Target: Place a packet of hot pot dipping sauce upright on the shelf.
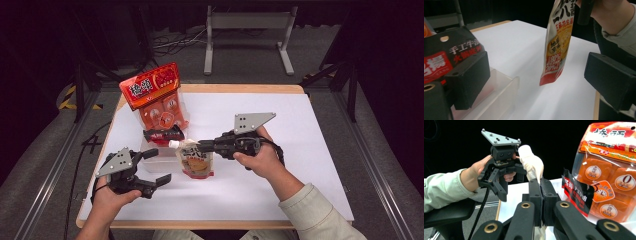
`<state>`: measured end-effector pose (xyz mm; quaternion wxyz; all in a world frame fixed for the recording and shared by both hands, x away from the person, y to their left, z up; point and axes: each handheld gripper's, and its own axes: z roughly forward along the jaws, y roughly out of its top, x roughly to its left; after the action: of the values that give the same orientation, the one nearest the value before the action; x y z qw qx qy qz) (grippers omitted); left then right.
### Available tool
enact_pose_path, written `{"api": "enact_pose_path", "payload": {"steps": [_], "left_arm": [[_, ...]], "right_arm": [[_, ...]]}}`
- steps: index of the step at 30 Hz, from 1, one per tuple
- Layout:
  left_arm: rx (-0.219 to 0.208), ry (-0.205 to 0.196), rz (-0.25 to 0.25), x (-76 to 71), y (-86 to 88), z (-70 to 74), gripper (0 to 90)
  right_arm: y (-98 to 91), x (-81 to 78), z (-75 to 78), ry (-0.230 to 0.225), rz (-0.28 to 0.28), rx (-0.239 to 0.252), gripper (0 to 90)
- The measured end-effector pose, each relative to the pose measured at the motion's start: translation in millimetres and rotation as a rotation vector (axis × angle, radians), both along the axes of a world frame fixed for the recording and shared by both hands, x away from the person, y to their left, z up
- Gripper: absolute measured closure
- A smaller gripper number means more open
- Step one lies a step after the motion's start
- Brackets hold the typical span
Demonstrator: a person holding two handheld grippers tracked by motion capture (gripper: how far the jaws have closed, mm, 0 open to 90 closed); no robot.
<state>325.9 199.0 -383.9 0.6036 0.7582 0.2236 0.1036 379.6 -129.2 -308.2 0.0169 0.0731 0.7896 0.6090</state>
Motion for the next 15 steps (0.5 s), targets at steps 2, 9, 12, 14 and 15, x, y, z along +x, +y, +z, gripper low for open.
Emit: {"api": "enact_pose_path", "payload": {"steps": [2,9,12,14,15], "left_arm": [[0.002,0.001,-0.009,0.0,-3.3,0.6,8.8],[0.000,0.003,-0.059,-0.3,-18.1,1.8,12.4],[-0.023,0.003,-0.078,-0.8,-22.7,3.6,17.5],[-0.039,0.008,-0.084,-0.2,-24.9,4.0,19.2],[-0.047,0.006,-0.082,0.9,-26.5,4.1,20.2]], "right_arm": [[2.3,-0.3,0.4,-0.001,0.007,0.002,89.0],[13.3,-4.7,-3.7,-0.004,0.030,0.002,88.9],[18.1,-6.5,-5.4,-0.005,0.041,-0.001,88.9],[20.2,-7.6,-5.8,-0.004,0.046,-0.002,88.9],[21.0,-7.9,-6.1,-0.003,0.050,-0.001,88.9]]}}
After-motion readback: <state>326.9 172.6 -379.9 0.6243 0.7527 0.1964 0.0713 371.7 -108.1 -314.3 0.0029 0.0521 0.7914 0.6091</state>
